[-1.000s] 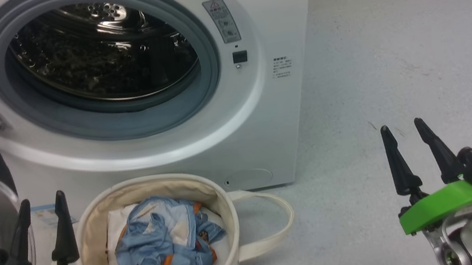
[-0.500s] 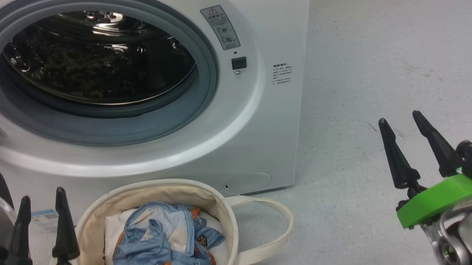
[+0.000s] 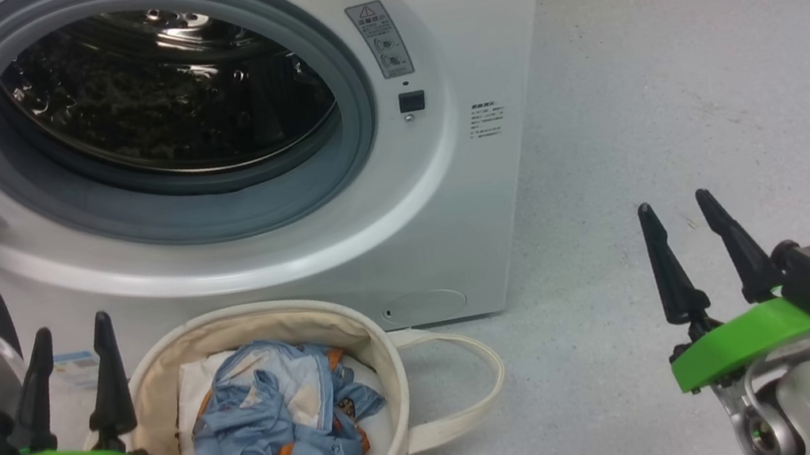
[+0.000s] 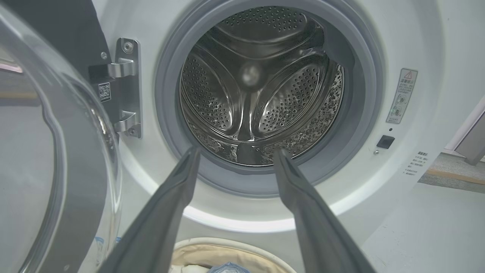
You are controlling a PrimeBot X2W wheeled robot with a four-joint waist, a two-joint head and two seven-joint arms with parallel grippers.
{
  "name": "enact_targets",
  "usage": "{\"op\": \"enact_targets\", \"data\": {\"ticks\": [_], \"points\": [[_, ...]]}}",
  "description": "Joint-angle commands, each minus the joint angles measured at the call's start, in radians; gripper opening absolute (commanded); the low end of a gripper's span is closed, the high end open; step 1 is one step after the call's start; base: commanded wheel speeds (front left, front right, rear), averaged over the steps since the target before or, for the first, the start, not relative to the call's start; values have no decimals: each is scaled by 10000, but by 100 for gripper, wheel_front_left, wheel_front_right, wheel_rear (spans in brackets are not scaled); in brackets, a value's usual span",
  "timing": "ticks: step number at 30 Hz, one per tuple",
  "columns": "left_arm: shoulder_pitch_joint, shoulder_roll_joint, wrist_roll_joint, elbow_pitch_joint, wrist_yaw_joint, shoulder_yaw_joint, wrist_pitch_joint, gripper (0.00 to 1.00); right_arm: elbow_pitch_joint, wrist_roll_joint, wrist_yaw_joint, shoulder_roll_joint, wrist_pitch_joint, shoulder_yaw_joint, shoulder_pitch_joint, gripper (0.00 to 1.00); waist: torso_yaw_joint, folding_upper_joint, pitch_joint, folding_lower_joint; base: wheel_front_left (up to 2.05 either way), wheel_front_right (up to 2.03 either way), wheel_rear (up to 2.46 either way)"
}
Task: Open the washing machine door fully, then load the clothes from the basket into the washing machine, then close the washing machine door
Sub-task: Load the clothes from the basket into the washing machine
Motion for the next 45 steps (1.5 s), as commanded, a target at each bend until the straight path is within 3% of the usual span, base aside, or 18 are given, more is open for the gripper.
{"op": "enact_targets", "data": {"ticks": [1,25,36,41,45], "points": [[-548,180,-44,-246,-18,439,-118,100,-265,-27,4,16,-124,206,-322,100,-1,0,12,0,0,0,0],[-1012,-409,873,38,111,429,-118,100,-359,-103,4,46,-124,260,-491,100,-84,0,548,0,0,0,0],[-1253,-838,544,-150,-58,256,-118,100,-503,-204,4,35,-124,277,-708,100,-210,0,1213,0,0,0,0],[-1368,-781,533,315,-66,64,-118,100,-552,-249,4,41,-124,282,-800,100,-259,0,1501,0,0,0,0],[-1733,-860,572,1564,-41,241,-118,100,-634,-325,4,47,-124,274,-904,100,-314,0,1869,0,0,0,0]]}}
